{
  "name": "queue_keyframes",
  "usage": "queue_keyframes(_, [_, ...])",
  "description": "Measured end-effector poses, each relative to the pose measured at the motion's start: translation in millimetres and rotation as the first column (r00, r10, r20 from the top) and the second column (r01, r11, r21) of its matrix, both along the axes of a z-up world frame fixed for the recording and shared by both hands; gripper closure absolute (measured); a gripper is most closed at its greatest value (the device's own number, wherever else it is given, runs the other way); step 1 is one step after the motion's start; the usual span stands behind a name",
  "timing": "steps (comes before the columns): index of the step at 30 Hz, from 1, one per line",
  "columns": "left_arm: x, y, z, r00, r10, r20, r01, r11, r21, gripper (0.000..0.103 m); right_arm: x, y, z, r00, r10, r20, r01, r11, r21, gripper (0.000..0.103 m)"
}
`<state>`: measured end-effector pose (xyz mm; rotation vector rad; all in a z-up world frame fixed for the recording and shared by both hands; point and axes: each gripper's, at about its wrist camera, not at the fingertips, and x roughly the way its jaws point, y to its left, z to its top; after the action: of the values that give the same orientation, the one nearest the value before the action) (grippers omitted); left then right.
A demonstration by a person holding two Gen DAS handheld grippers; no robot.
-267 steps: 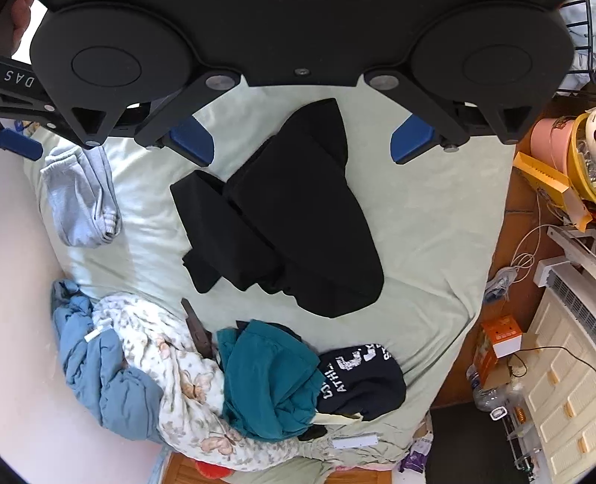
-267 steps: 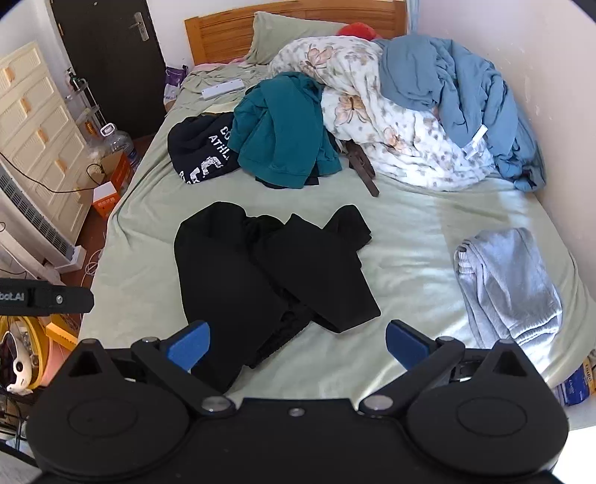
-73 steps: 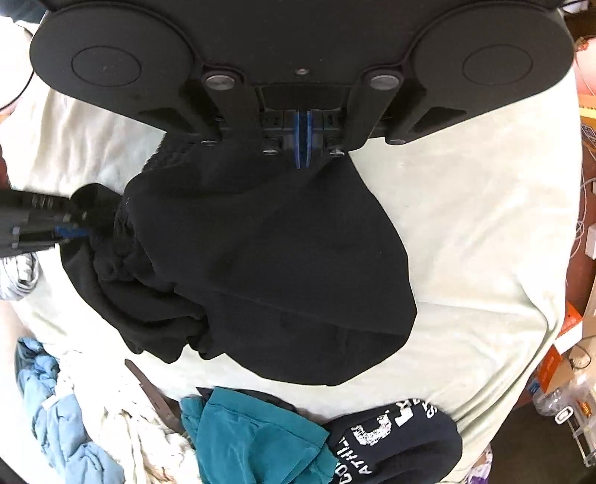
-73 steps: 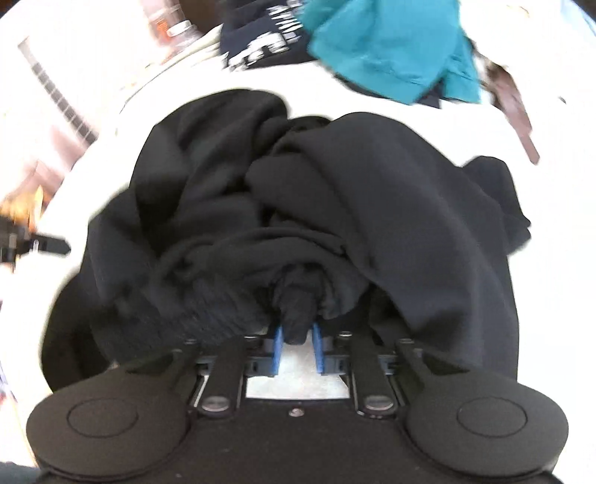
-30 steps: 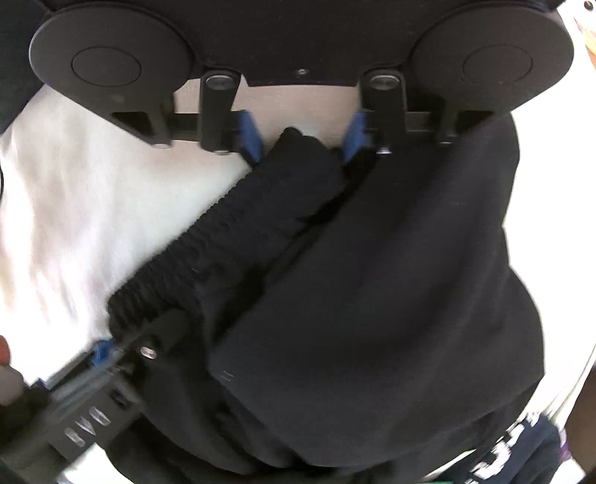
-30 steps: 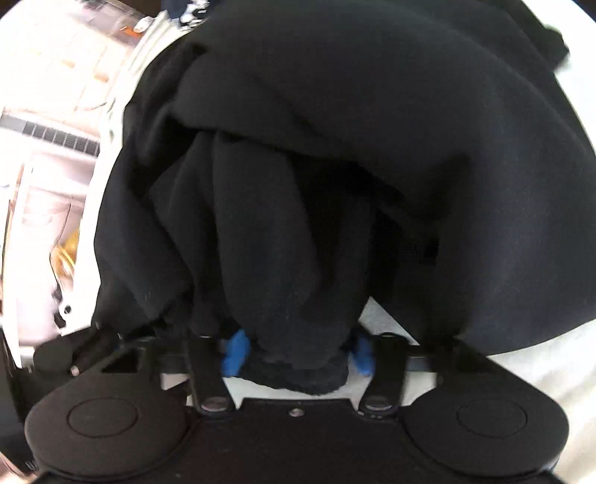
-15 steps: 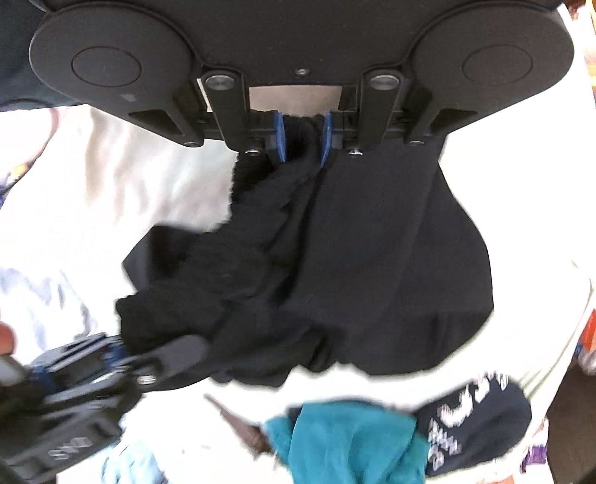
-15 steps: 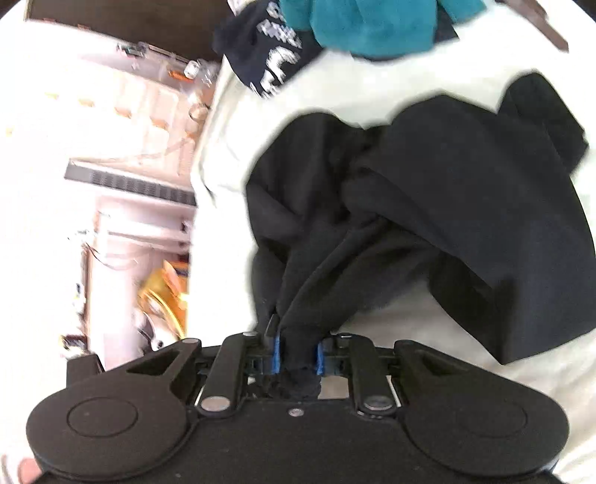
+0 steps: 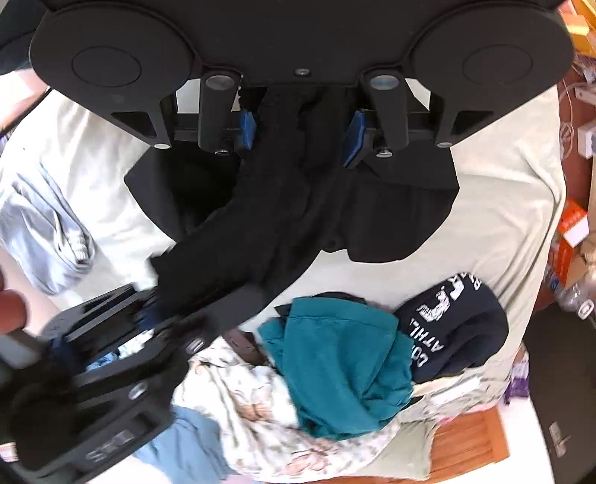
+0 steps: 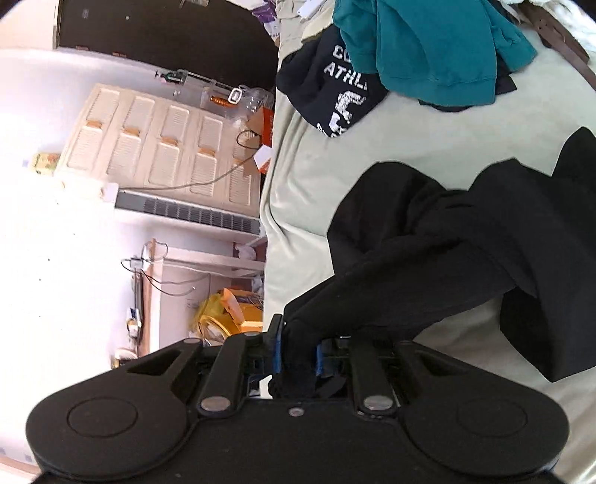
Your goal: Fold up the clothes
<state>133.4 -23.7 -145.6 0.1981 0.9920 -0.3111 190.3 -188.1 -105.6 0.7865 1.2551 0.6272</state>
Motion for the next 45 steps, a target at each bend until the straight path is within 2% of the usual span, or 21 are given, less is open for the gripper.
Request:
queue_keyframes(6, [0, 13, -8, 0.992, 0.123, 0.012, -0.123, 0.992, -0.022, 0.053, 7, -16, 13, 0.999, -0.037, 0.000, 0.037, 0.999, 0.003, 0.088])
queue_keyframes(12, [8, 3, -30, 0.974, 0.220, -0.050, -0.222, 0.975, -0.023, 0.050, 7, -20, 10, 0.998, -0.047, -0.029, 0.048, 0.999, 0.014, 0.088])
queue_keyframes(13, [7, 2, -31, 0.970, 0.236, -0.052, -0.237, 0.971, -0.019, 0.056, 6, -20, 9, 0.998, -0.051, -0.034, 0.052, 0.999, 0.017, 0.088])
queue_keyframes(14, [6, 2, -33, 0.967, 0.251, -0.054, -0.252, 0.968, -0.014, 0.078, 7, -22, 9, 0.998, -0.056, -0.042, 0.057, 0.998, 0.027, 0.088])
queue_keyframes(15, [6, 4, -34, 0.962, 0.265, -0.061, -0.266, 0.964, -0.008, 0.088, 7, -23, 10, 0.997, -0.059, -0.045, 0.060, 0.998, 0.032, 0.088])
queue_keyframes(17, [6, 10, -34, 0.964, 0.259, -0.062, -0.262, 0.965, -0.028, 0.089, 7, -28, 12, 0.998, -0.055, -0.027, 0.055, 0.998, 0.017, 0.088])
queue_keyframes(19, [7, 12, -31, 0.964, 0.261, -0.055, -0.262, 0.965, -0.016, 0.091, 9, -31, 5, 0.998, -0.048, -0.027, 0.048, 0.999, 0.001, 0.088])
queue_keyframes(24, [15, 29, -3, 0.949, 0.313, -0.051, -0.315, 0.947, -0.059, 0.092, 17, -42, -12, 0.996, -0.066, -0.054, 0.066, 0.998, -0.008, 0.087])
queue_keyframes(26, [23, 32, 7, 0.947, 0.317, -0.051, -0.320, 0.945, -0.071, 0.092, 20, -42, -13, 0.997, -0.059, -0.040, 0.059, 0.998, -0.021, 0.080])
queue_keyframes(28, [29, 34, 19, 0.946, 0.321, -0.042, -0.324, 0.943, -0.074, 0.092, 25, -45, -9, 0.998, -0.068, 0.015, 0.069, 0.995, -0.076, 0.064])
queue_keyframes(32, [41, 35, 37, 0.941, 0.337, -0.037, -0.339, 0.936, -0.092, 0.092, 27, -52, -1, 0.993, -0.078, 0.090, 0.089, 0.987, -0.134, 0.056])
queue_keyframes(33, [44, 35, 41, 0.940, 0.339, -0.035, -0.341, 0.935, -0.100, 0.092, 25, -56, 2, 0.990, -0.080, 0.119, 0.099, 0.981, -0.169, 0.051])
queue_keyframes(36, [52, 26, 48, 0.947, 0.317, -0.041, -0.320, 0.942, -0.100, 0.093, 9, -63, 2, 0.984, -0.054, 0.168, 0.097, 0.962, -0.254, 0.042])
queue_keyframes(40, [60, 12, 58, 0.961, 0.273, -0.035, -0.275, 0.955, -0.106, 0.093, -26, -65, -11, 0.985, 0.004, 0.173, 0.049, 0.952, -0.303, 0.039])
queue_keyframes(43, [69, 3, 68, 0.973, 0.232, -0.019, -0.232, 0.966, -0.111, 0.093, -61, -46, -23, 0.980, 0.071, 0.188, 0.000, 0.935, -0.356, 0.026])
queue_keyframes(45, [76, -2, 74, 0.980, 0.198, -0.011, -0.198, 0.973, -0.115, 0.093, -77, -31, -30, 0.976, 0.090, 0.197, -0.009, 0.926, -0.376, 0.022])
